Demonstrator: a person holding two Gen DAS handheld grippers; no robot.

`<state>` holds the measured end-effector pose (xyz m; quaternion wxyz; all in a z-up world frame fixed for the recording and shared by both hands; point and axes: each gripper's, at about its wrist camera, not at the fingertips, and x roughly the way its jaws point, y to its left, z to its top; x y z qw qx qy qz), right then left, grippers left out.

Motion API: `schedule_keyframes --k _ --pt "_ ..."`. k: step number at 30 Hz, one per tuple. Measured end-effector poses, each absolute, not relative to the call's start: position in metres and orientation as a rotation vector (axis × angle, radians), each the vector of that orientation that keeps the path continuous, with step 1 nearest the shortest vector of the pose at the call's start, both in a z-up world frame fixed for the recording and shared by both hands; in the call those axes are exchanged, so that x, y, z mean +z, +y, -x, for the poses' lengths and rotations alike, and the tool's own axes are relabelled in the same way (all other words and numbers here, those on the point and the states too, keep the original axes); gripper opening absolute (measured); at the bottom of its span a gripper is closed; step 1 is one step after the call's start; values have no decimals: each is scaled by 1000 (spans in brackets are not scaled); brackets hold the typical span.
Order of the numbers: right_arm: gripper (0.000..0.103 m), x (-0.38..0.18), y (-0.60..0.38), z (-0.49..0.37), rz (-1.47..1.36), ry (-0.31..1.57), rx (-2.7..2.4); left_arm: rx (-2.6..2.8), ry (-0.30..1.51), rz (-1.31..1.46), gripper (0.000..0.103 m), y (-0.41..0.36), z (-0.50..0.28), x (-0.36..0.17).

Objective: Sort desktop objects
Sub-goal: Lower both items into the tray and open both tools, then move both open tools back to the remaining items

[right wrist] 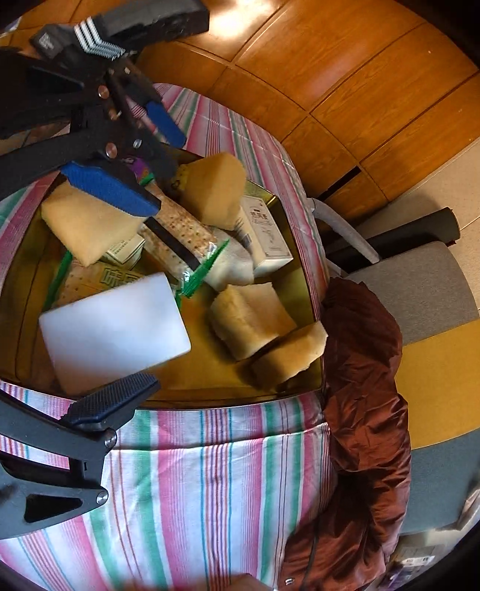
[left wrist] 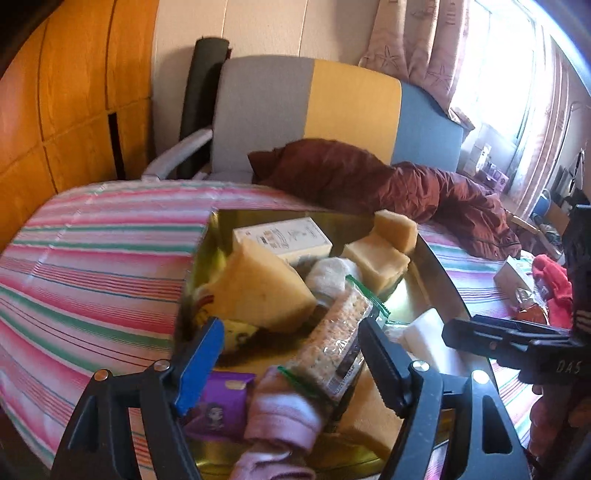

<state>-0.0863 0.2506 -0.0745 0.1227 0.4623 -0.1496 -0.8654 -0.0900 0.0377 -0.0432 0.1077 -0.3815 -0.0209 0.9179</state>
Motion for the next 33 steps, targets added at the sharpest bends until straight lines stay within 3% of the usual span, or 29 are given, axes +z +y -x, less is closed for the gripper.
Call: schedule_keyframes --k 13,33 --pt "89 -58 281 50 -1319 -397 -2624 2782 50 990 76 51 53 0" --pt "89 -46 409 7 -1346 -518 -2868 2633 217 914 76 127 34 12"
